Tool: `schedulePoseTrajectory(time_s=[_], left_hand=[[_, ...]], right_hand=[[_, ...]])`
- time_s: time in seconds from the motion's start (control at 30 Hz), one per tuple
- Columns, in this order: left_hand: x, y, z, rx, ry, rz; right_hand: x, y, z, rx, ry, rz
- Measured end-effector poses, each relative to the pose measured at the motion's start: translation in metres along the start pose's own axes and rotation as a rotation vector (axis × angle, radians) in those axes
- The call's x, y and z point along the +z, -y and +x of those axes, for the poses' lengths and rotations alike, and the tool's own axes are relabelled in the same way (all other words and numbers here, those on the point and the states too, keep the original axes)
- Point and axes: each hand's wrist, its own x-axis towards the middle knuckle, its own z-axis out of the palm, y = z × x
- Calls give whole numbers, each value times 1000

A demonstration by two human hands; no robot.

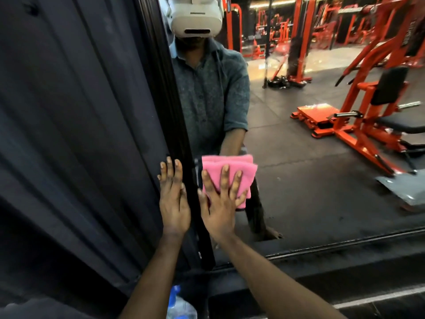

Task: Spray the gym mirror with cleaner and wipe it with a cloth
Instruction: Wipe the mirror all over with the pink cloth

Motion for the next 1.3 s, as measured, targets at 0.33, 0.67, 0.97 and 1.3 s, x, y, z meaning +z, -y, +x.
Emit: schedulePoseTrajectory(time_s=[0.33,0.67,0.97,1.3], left_hand=[[22,-10,-3,-36,-37,120],[35,-9,0,-50,-119,181],[39,-6,0,-10,-155,225],[44,-8,0,-33,-180,186]], right_hand=[[-41,-129,8,687,-254,161],[-29,-88,30,826,-313,238],[-74,-142,93,953,-550,349],[-107,-115,128,886,-430,271]])
